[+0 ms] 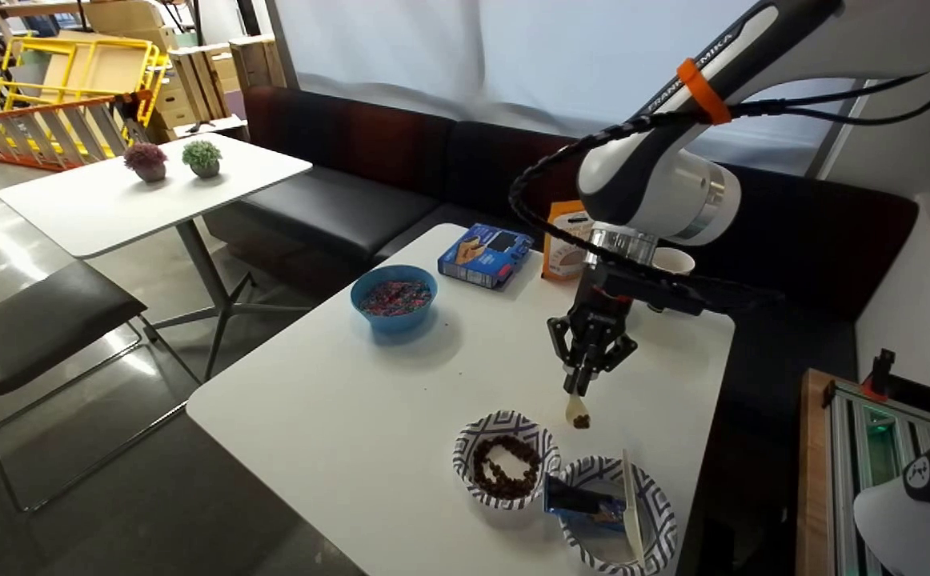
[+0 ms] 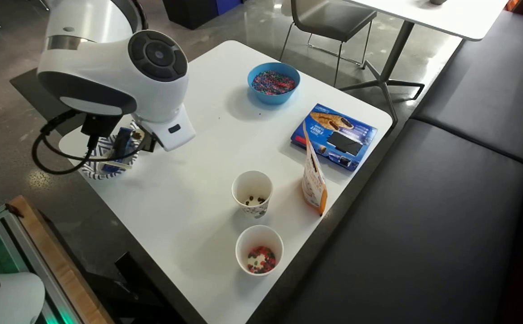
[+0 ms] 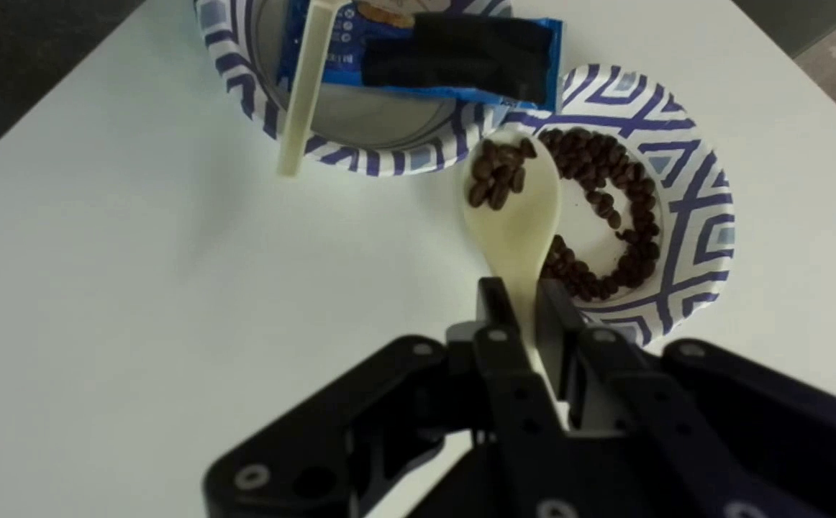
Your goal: Pick up the spoon, scoop some objects from the bowl and put them in the cup on the right
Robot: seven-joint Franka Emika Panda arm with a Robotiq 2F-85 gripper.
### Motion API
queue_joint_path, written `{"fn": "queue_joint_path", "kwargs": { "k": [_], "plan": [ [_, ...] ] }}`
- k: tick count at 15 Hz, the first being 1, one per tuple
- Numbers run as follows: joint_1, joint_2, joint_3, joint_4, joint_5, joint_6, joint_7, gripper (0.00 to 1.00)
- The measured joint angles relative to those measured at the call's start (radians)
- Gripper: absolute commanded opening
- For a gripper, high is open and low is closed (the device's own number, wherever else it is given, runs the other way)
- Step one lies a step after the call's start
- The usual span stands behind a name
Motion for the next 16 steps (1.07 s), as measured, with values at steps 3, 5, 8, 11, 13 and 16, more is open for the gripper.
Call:
{"fn": "queue_joint_path", "kwargs": {
  "k": [3,5,8,11,13,16],
  "plan": [
    [0.003,-0.019,0.0,-0.015,0.0,0.006,0.0,0.14],
    [0.003,-0.019,0.0,-0.016,0.0,0.007,0.0,0.04],
    [0.002,-0.023,-0.005,-0.009,-0.038,0.0,0.017,0.04],
    [-0.008,-0.052,-0.035,0.007,-0.124,-0.057,0.071,0.04],
    [-0.026,-0.079,-0.063,0.018,-0.159,-0.121,0.086,0.04],
    [-0.066,-0.11,-0.113,0.038,-0.163,-0.182,0.096,0.04]
  ]
}}
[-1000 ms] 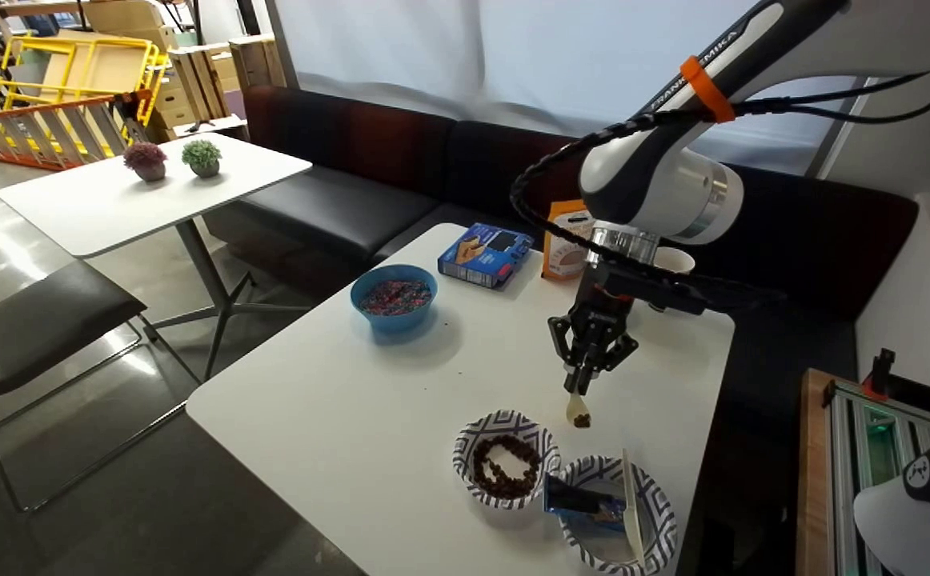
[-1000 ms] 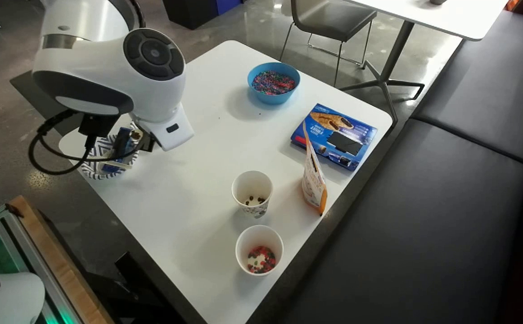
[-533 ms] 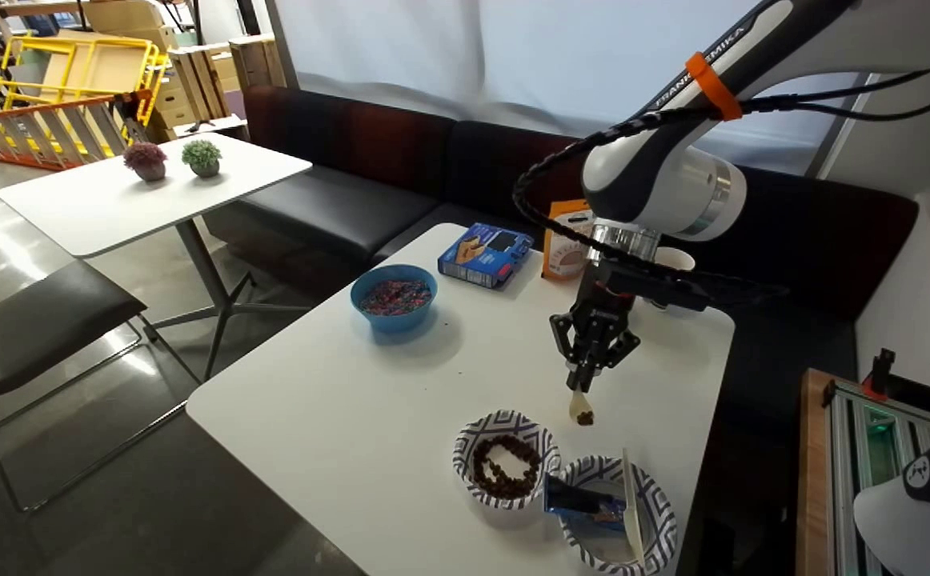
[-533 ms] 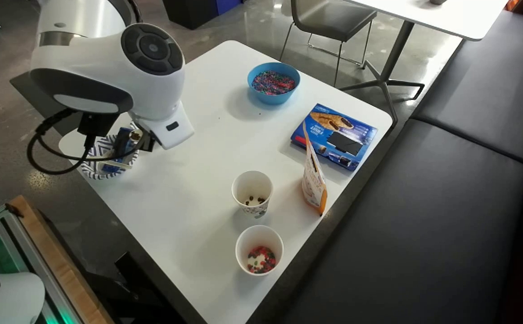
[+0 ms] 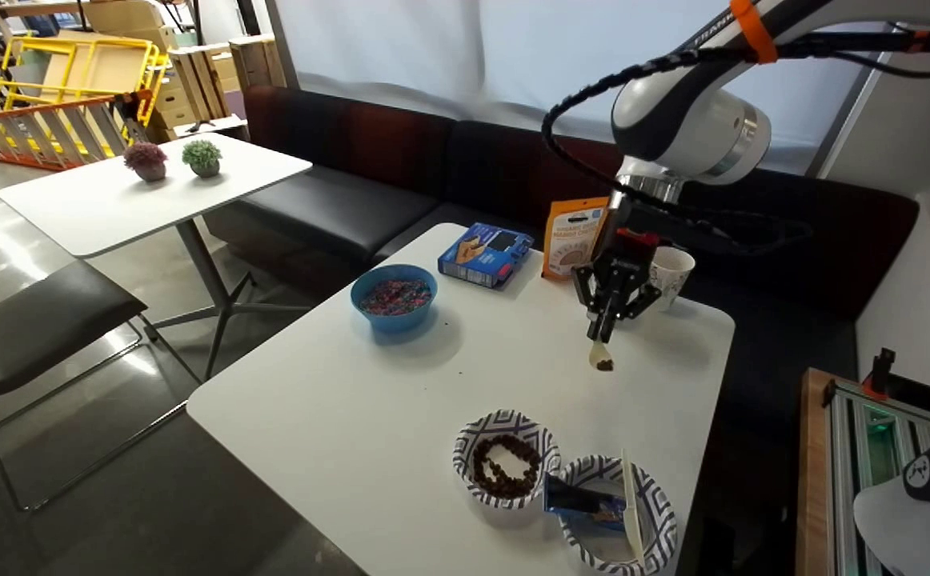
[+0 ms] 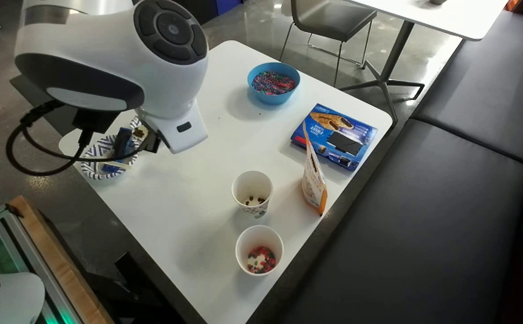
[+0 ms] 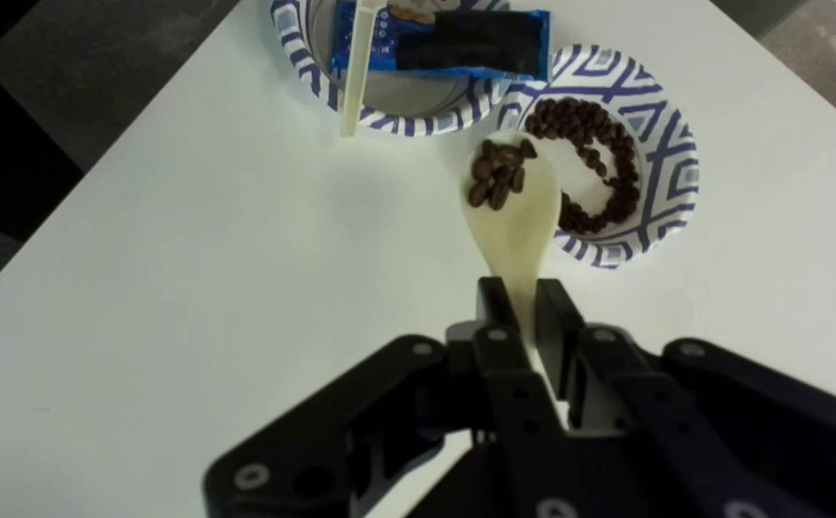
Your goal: Pick up the spoon, scoop some objects from the bowl and put them in the cup on the right
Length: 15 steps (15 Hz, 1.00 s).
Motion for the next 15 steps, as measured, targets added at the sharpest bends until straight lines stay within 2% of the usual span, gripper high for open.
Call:
{"fn": "queue_joint_path", "kwargs": {
  "k": [5,9,15],
  "plan": [
    [-0.07,-0.005,-0.075,0.027,0.038,-0.005,0.032,0.04],
    [-0.108,-0.006,-0.107,0.024,0.05,0.013,0.104,0.04],
    [-0.12,-0.02,-0.112,-0.018,0.05,0.213,0.257,0.04]
  ]
}}
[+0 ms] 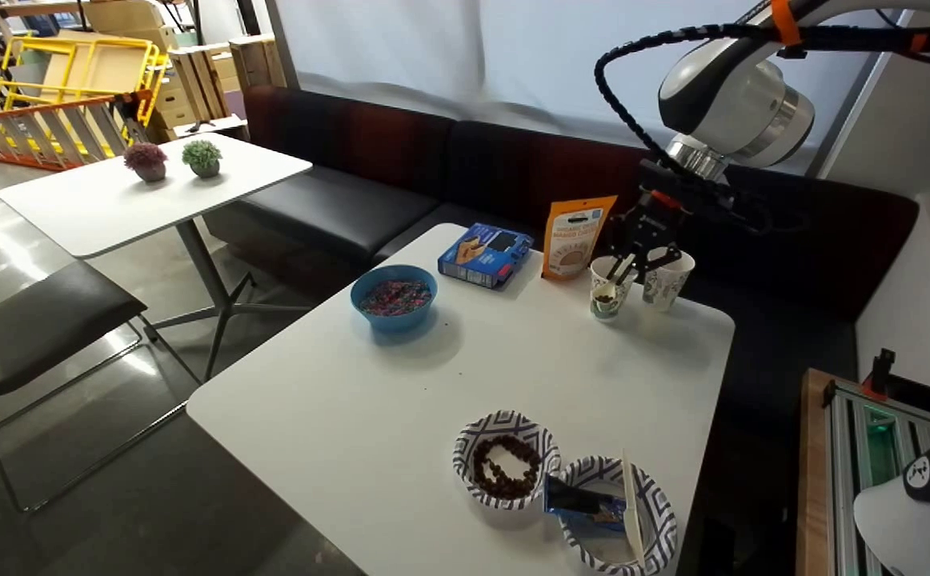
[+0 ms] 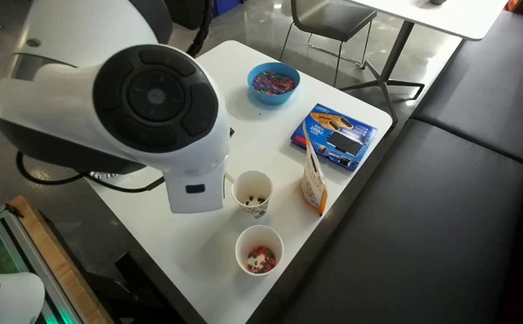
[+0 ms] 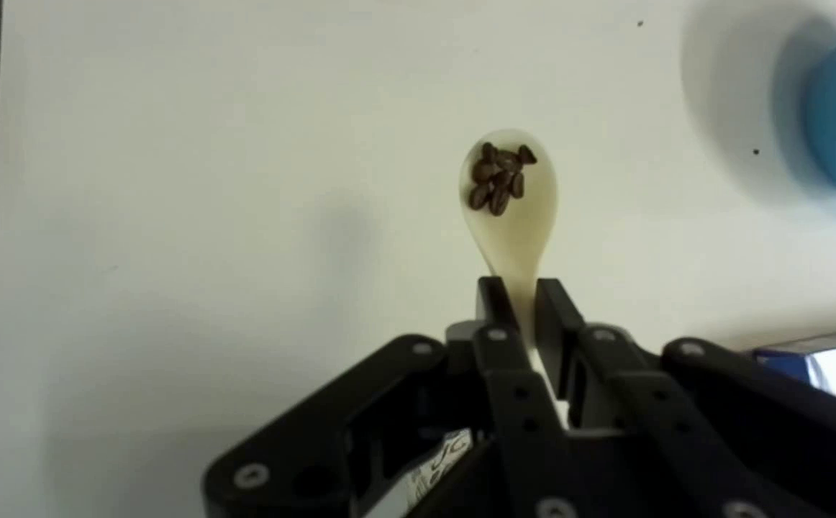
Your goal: Pick up the spoon, scoop some objects from the bowl and put them in the cup on the right
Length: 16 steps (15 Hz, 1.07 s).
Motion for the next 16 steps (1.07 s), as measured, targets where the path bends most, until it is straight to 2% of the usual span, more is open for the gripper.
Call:
{"fn": "queue_joint_path", "kwargs": {
  "k": [1,2,6,7,16],
  "plan": [
    [0.0,-0.005,0.0,-0.006,-0.001,0.019,0.021,0.04],
    [0.0,-0.009,0.0,-0.011,-0.001,0.023,0.04,0.14],
    [0.0,-0.022,0.0,-0.019,-0.001,0.023,0.067,0.14],
    [0.0,-0.022,0.0,-0.02,-0.001,0.023,0.069,0.04],
    [-0.027,-0.022,-0.021,-0.013,-0.048,0.014,0.104,0.04]
  ]
}}
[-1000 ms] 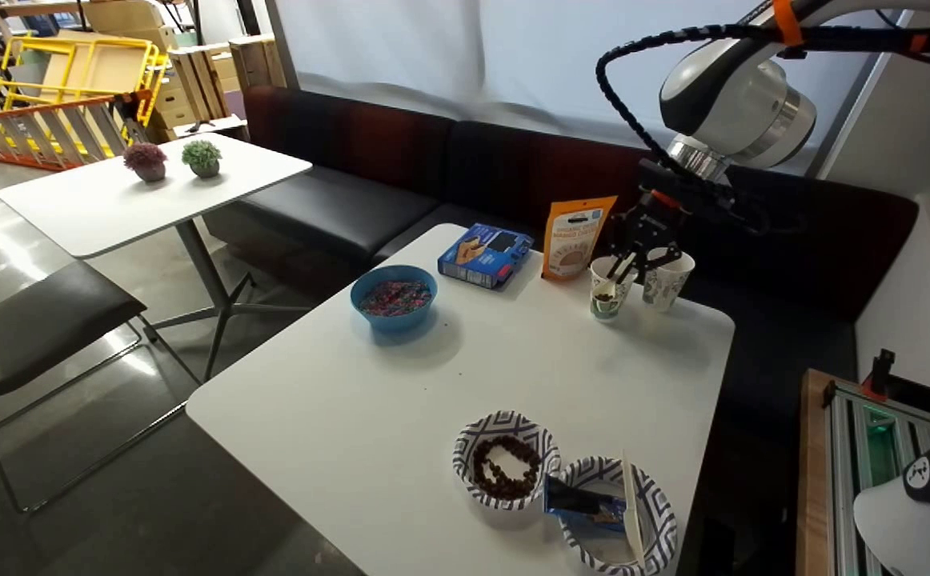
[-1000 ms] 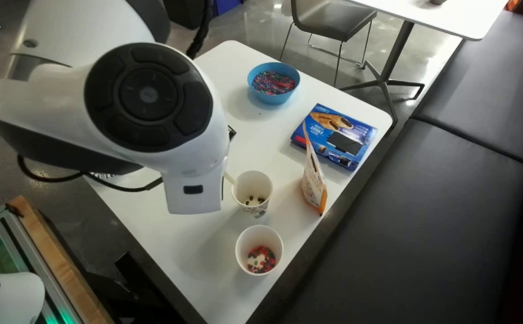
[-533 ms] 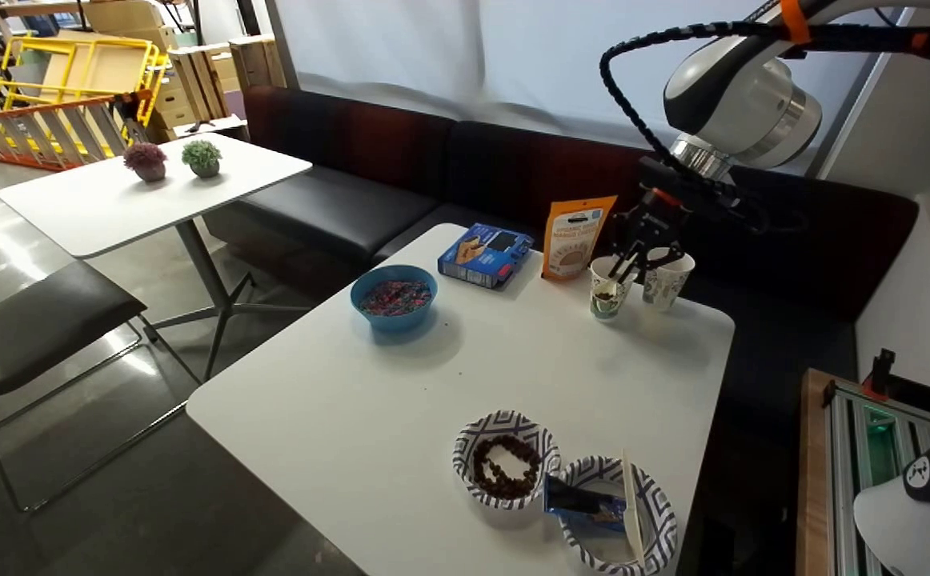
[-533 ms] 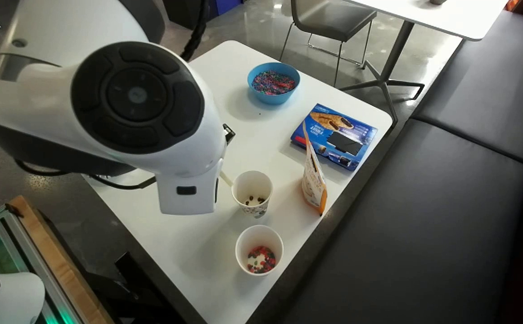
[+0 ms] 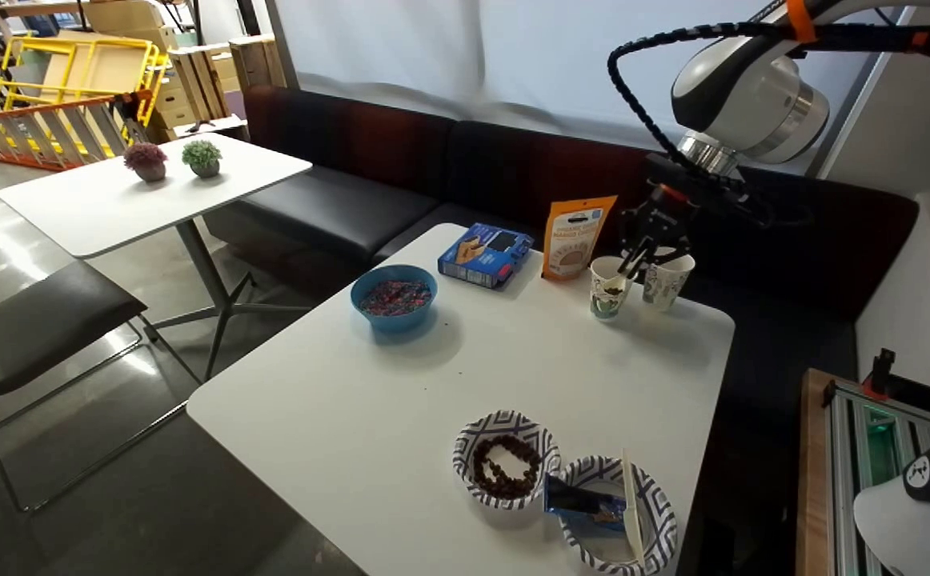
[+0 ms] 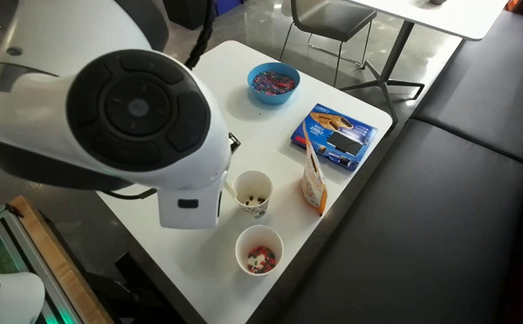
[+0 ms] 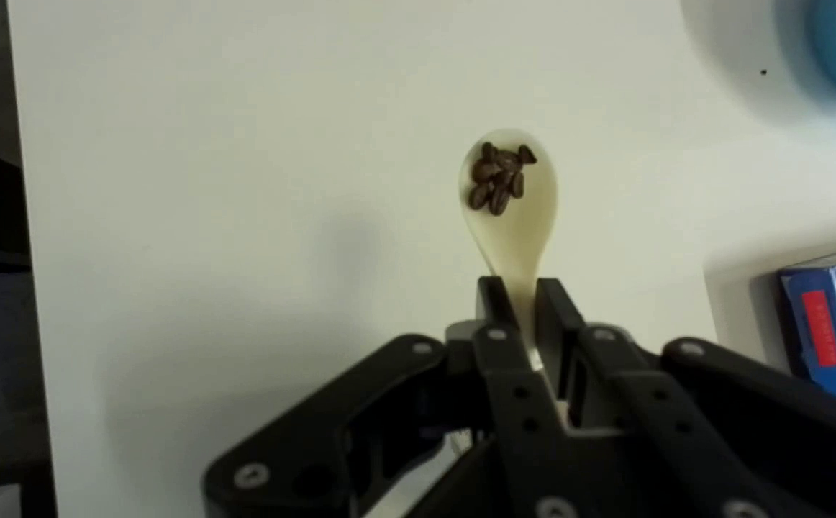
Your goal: Pick up the spoon, scoop some objects from the bowl and put them in the cup on the right
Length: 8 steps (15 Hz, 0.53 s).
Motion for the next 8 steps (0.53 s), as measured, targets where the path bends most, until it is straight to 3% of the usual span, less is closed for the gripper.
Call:
{"fn": "queue_joint_path", "kwargs": {
  "k": [8],
  "plan": [
    [-0.067,-0.001,-0.065,0.029,-0.007,-0.015,0.029,0.04]
  ]
}}
